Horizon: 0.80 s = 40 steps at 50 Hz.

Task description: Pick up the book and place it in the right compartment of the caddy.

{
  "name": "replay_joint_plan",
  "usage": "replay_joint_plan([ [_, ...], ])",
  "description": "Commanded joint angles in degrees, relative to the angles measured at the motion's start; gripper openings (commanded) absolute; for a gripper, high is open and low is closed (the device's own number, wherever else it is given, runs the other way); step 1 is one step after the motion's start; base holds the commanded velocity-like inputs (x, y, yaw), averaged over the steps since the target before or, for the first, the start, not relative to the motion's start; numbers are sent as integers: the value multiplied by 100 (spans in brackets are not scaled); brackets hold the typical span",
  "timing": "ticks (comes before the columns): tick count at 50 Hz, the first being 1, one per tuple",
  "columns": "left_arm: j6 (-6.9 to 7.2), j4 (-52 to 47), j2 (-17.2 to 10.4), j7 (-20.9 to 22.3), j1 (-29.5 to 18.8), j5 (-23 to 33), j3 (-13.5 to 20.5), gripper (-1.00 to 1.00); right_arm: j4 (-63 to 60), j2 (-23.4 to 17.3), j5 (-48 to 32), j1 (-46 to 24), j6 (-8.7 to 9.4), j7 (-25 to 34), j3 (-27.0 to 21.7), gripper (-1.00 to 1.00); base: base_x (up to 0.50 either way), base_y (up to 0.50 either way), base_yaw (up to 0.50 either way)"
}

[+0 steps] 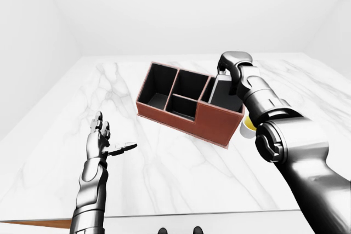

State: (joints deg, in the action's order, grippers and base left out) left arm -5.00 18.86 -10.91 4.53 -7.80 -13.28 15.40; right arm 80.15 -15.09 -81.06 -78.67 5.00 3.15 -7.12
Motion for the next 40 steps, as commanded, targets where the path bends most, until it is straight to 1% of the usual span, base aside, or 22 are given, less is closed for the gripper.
replay_joint_plan([
  [1,0,115,-32,-3,-45,-16,2,100,10,83,-69,112,0,30,50,-100,0,0,0],
  [14,0,114,-36,-21,-31,-10,-9,100,16,165,-96,288,0,240,25,-100,0,0,0],
  [27,0,206,-36,-30,-60,16,-14,100,18,199,-106,364,0,253,10,-100,0,0,0],
  [29,0,208,-33,-34,-60,22,-23,100,18,194,-110,359,0,244,10,-73,0,0,0],
  [30,0,213,-33,-36,-61,28,-27,100,17,193,-100,352,0,232,1,-40,0,0,0],
  [31,0,208,-32,-34,-58,26,-29,100,17,188,-95,343,0,219,-3,15,0,0,0],
  [32,0,213,-32,-37,-61,28,-29,100,16,187,-91,340,0,199,-4,64,0,0,0],
  [33,0,222,-32,-40,-65,33,-32,100,16,182,-89,336,0,210,-3,100,0,0,0],
  [40,0,165,-20,-51,-44,53,-48,100,15,162,-89,313,0,172,9,100,0,0,0],
])
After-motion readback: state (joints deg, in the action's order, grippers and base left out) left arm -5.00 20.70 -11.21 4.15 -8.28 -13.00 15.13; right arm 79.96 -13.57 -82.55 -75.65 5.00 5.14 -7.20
